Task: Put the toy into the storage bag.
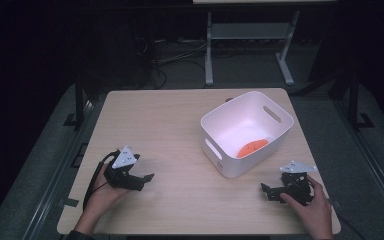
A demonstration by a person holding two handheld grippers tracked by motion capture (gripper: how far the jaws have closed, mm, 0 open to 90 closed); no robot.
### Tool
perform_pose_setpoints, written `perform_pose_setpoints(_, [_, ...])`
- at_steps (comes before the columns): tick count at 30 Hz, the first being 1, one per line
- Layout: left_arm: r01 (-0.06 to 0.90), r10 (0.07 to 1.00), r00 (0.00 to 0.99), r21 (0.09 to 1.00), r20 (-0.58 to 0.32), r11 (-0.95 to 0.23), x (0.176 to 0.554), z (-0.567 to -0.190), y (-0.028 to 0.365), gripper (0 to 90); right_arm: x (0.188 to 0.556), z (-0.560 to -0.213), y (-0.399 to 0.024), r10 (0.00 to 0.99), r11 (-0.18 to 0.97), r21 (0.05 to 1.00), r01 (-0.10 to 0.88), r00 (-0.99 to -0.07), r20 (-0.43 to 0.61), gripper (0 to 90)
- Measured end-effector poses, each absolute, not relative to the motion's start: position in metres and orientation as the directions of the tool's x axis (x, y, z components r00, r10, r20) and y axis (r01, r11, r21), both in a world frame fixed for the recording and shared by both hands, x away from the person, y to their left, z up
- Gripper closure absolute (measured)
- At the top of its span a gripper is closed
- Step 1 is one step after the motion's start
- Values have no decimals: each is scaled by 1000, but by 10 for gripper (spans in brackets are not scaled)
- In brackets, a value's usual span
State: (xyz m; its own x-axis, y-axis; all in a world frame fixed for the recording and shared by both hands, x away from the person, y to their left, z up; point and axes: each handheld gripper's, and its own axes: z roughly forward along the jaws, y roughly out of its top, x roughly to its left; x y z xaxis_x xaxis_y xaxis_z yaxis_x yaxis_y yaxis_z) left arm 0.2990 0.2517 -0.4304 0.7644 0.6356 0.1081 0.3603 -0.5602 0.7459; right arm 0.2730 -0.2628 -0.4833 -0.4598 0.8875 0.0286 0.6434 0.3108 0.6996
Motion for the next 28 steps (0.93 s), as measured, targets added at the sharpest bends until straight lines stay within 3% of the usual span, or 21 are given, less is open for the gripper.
perform_pose_setpoints(16, [463,704,707,710,64,-530,282,-472,278,139,273,-483,-263,888,310,700,644,-459,30,2])
perform_pose_setpoints(28, [495,718,696,719,8,-488,283,-475,282,129,273,-483,-263,888,311,700,643,-460,29,2])
